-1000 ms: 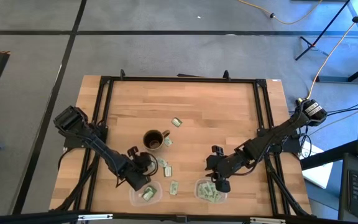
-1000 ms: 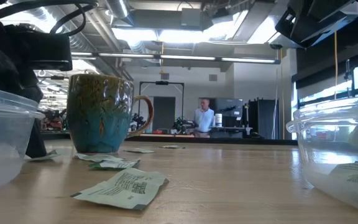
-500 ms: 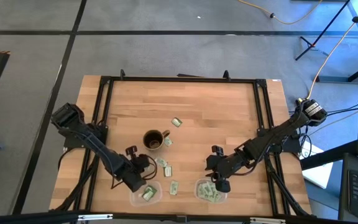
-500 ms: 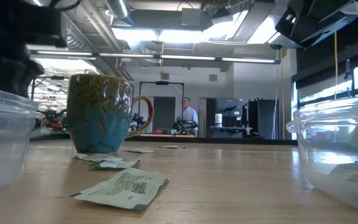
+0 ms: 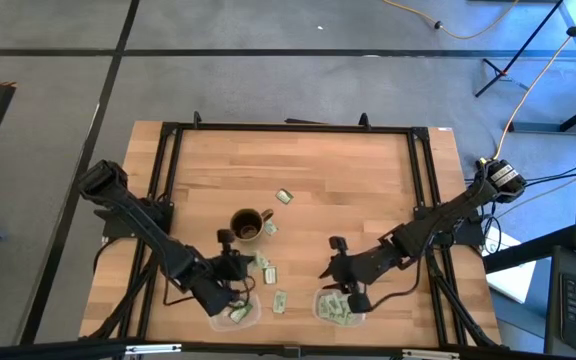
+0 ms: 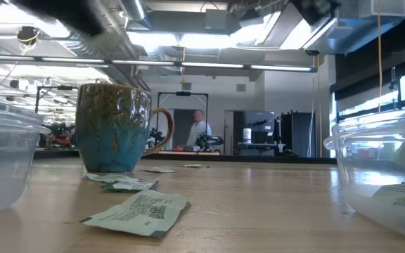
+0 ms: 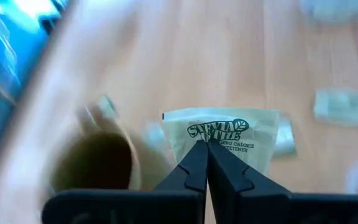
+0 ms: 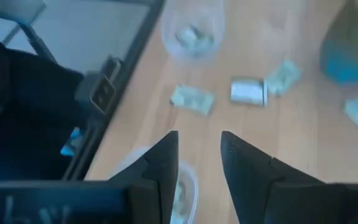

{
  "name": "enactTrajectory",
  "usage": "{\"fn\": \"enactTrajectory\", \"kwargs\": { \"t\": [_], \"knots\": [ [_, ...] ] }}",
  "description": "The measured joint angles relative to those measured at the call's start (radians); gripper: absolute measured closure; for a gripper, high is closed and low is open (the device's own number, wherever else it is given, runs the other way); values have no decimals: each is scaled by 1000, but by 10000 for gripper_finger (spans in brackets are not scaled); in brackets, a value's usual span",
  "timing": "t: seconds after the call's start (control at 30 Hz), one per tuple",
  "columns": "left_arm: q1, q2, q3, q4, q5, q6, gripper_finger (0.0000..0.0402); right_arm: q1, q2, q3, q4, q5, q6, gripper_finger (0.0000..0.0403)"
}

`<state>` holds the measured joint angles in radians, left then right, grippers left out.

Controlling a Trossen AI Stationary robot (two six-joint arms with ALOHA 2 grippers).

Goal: Pick and place items into bin
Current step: Put the white stevia packet into the right transparent bin

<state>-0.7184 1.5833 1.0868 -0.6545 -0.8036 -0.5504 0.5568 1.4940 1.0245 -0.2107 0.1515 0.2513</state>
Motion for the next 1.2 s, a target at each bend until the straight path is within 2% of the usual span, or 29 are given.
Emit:
{"fn": "enactTrajectory", "kwargs": {
  "t": [0.13, 0.2, 0.3, 0.4, 0.57, 0.8, 1.2],
  "knots": [
    [14, 0, 18, 137, -173, 309, 399, 0, 0, 0, 96, 88, -72, 279],
    [30, 2, 18, 214, -228, 463, 399, 0, 0, 0, 131, 173, -100, 279],
    [59, 5, 19, 298, -292, 616, 399, -6, 0, 0, 179, 313, -100, 279],
    [96, 5, 19, 393, -325, 754, 399, -24, 0, 0, 225, 353, -86, 279],
    [147, 5, 19, 587, -301, 995, 399, -70, 0, 0, 292, 355, -73, 279],
    [179, 5, 19, 733, -299, 1166, 399, -148, 0, 0, 322, 356, -43, 279],
    [186, 5, 19, 756, -331, 1206, 399, -177, 0, 0, 375, 350, -27, 279]
  ]
}}
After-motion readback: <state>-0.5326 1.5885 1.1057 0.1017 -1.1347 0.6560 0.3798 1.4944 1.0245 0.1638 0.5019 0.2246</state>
